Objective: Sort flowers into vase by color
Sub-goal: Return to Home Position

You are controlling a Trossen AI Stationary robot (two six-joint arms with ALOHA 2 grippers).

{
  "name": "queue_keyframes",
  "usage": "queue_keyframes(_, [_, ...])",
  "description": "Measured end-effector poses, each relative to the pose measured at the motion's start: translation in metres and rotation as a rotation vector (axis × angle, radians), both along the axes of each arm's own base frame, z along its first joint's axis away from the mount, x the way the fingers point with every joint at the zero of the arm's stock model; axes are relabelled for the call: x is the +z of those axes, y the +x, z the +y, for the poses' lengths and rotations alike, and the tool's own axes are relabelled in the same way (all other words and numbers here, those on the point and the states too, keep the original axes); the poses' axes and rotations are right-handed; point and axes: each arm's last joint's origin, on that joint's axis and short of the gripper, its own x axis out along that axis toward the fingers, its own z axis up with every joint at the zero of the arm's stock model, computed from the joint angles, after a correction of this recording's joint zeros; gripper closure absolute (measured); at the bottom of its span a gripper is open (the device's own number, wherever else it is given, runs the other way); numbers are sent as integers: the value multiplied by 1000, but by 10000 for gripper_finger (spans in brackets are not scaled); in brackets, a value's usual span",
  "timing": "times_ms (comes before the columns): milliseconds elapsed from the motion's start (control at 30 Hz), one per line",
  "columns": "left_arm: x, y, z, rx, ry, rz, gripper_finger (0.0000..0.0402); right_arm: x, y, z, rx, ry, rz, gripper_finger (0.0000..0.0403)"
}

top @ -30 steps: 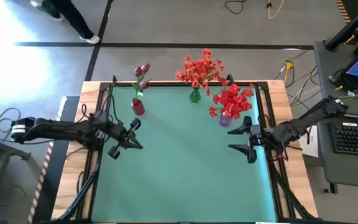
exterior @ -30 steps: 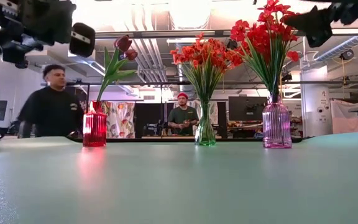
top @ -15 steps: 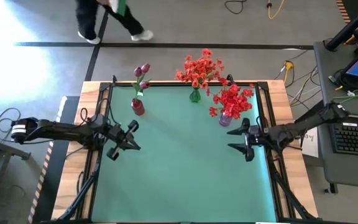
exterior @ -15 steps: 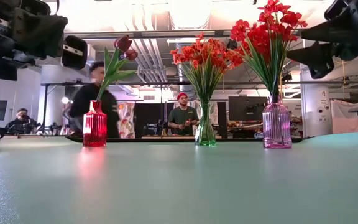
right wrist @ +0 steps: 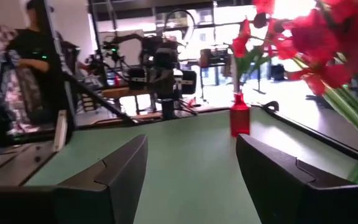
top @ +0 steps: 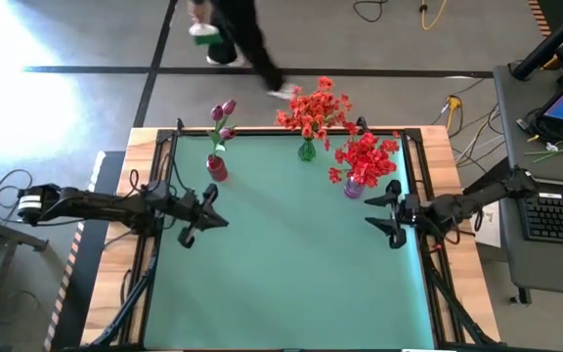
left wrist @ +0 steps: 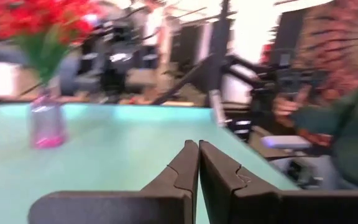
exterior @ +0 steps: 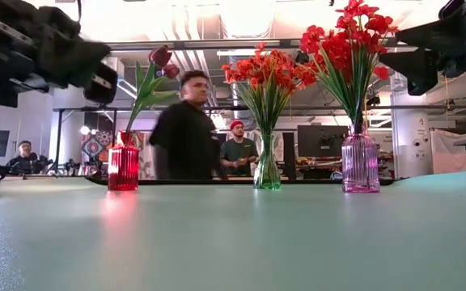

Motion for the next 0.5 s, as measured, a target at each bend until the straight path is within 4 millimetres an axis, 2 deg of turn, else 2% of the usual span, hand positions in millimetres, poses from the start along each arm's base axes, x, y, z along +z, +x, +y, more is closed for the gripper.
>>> queue_keyframes(167, [-7,3,3,96,-17,63,401,-1,0,0,-9,-22,16,174])
queue_keyframes(500, [-17,7,4,98,-27,144,401,-2,1,0,-8,-13,20,174])
